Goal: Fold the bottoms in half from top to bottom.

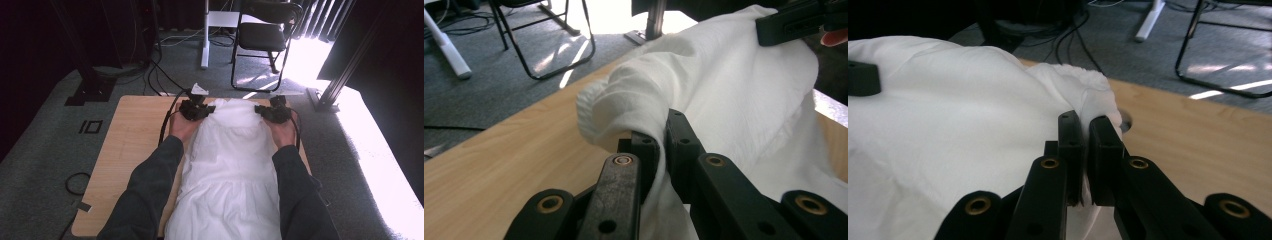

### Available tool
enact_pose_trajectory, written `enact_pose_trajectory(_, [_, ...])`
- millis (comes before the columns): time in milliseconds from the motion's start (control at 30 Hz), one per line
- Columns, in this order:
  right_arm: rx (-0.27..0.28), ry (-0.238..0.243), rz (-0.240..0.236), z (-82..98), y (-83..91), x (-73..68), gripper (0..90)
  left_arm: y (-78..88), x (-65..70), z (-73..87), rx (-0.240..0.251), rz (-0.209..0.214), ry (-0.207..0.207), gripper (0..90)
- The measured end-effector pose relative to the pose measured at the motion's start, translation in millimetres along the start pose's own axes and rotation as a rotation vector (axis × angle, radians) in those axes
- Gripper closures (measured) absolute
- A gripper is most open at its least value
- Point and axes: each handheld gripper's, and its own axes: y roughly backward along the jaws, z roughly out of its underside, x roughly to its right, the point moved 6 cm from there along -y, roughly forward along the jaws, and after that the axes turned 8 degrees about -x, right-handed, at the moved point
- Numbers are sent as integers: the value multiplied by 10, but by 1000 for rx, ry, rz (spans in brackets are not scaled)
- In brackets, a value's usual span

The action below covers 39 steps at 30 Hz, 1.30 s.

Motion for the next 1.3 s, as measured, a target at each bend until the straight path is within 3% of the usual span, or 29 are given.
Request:
enact_pose_trajectory(200, [-39, 52, -46, 432, 244, -150, 864, 165, 364, 310, -19, 58, -62, 868])
enact_pose_trajectory(367, [-68, 51, -108, 878, 429, -299, 862, 317, 798, 764, -50, 89, -113, 864])
enact_pose_trajectory(567, [-140, 63, -165, 1517, 550, -502, 857, 273, 1175, 1436, -125, 141, -100, 859])
enact_pose_trajectory(700, [-234, 57, -169, 1980, 428, -597, 855, 114, 1319, 1831, -197, 153, -81, 853])
enact_pose_trajectory(767, [-278, 48, -171, 2183, 326, -624, 853, 78, 1329, 1892, -209, 159, -67, 851])
enact_pose_trajectory(800, [-278, 48, -171, 2183, 326, -624, 853, -5, 1335, 2009, -238, 153, -51, 851])
enact_pose_trajectory(833, [-330, 34, -170, 2362, 178, -639, 850, -141, 1335, 2153, -280, 153, -29, 850])
enact_pose_trajectory(867, [-344, 38, -164, 2398, 124, -644, 850, -193, 1324, 2194, -281, 159, -29, 849])
enact_pose_trajectory(900, [-335, 43, -164, 2395, 84, -651, 850, -205, 1305, 2191, -263, 173, -5, 848])
enact_pose_trajectory(1000, [-357, 70, -136, 2327, 27, -671, 850, -217, 1261, 2173, -264, 165, -3, 850])
enact_pose_trajectory(1033, [-357, 70, -136, 2327, 27, -671, 850, -234, 1227, 2159, -259, 146, -21, 850])
enact_pose_trajectory(1100, [-367, 102, -104, 2220, -84, -677, 850, -282, 1076, 2102, -259, 128, -17, 851])
enact_pose_trajectory(1167, [-368, 104, -101, 2180, -125, -671, 850, -296, 1026, 2086, -260, 121, -20, 852])
enact_pose_trajectory(1200, [-369, 105, -95, 2091, -219, -664, 850, -337, 891, 2040, -255, 109, -10, 852])
enact_pose_trajectory(1233, [-369, 105, -95, 2091, -219, -664, 850, -337, 891, 2040, -255, 109, -10, 853])
enact_pose_trajectory(1267, [-369, 104, -92, 1988, -327, -655, 849, -376, 746, 1994, -254, 94, -2, 853])
enact_pose_trajectory(1300, [-369, 104, -92, 1988, -327, -655, 849, -376, 746, 1994, -254, 94, -2, 853])
